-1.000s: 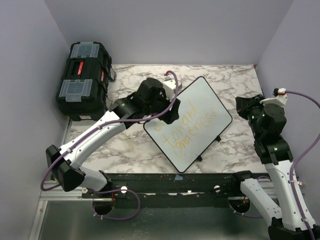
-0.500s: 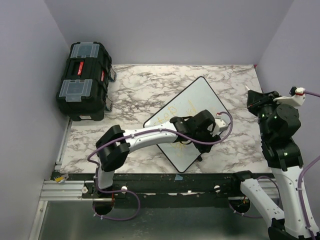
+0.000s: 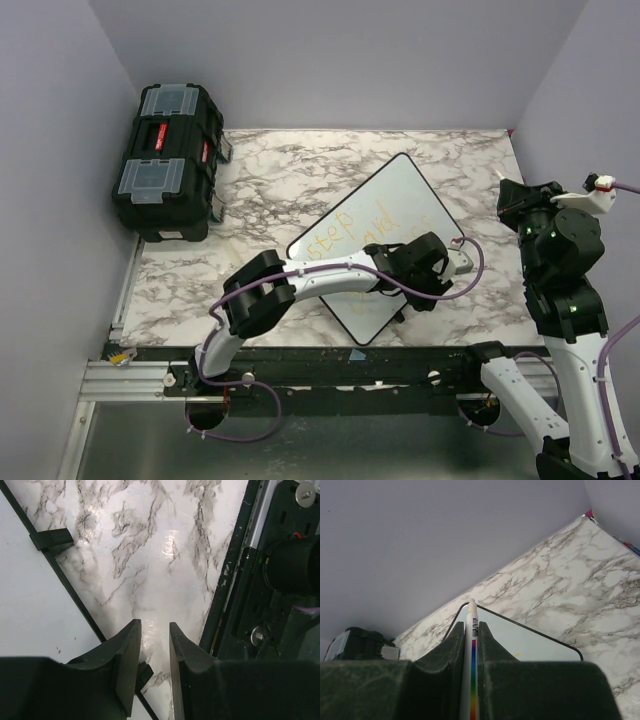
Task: Write a sentence on the whiteboard
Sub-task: Move the whiteboard to the center of the board.
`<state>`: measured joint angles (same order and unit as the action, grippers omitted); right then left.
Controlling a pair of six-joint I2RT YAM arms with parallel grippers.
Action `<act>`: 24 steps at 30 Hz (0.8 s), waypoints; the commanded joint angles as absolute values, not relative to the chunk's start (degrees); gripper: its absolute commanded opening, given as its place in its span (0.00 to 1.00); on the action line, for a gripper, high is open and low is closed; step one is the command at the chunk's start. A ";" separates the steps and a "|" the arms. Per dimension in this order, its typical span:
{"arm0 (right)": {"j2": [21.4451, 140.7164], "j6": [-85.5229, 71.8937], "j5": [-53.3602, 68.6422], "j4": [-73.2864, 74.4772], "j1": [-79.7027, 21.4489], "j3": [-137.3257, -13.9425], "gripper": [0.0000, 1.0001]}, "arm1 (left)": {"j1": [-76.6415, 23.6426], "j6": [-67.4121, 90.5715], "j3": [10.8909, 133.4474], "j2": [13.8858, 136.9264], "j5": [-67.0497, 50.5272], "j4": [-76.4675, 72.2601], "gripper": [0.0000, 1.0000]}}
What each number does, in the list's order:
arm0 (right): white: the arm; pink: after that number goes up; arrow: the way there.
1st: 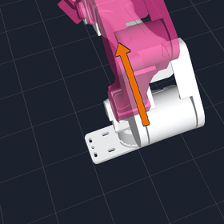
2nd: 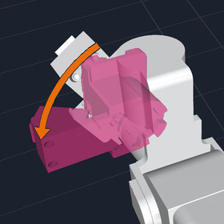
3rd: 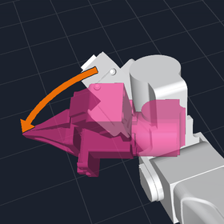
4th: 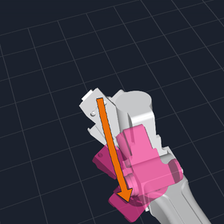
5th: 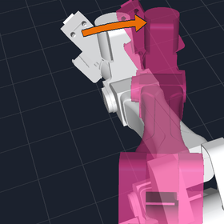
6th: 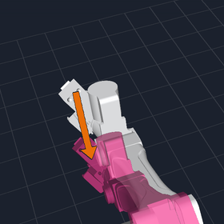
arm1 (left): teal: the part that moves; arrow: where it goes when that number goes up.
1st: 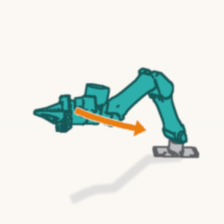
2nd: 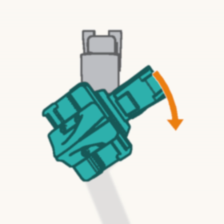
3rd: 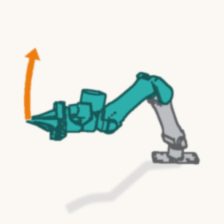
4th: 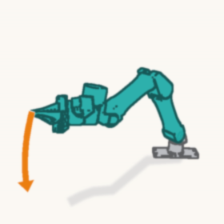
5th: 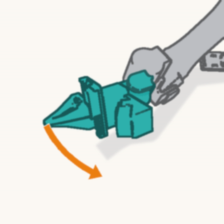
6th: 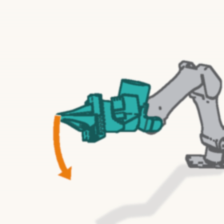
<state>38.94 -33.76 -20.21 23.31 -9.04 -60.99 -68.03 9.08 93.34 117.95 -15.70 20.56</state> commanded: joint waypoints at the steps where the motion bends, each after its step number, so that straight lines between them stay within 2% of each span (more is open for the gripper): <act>1: 38.41 -32.75 -22.23 24.58 -9.22 -62.58 0.01 | -68.50 7.93 97.03 122.35 -16.47 18.58 0.29; 10: 38.33 -32.72 -22.18 24.37 -9.30 -61.63 0.01 | -68.18 7.21 100.19 128.19 -10.72 19.07 0.17; 24: 38.43 -32.44 -22.26 23.77 -9.66 -60.82 0.00 | -61.08 7.83 97.79 129.05 -8.96 18.11 0.16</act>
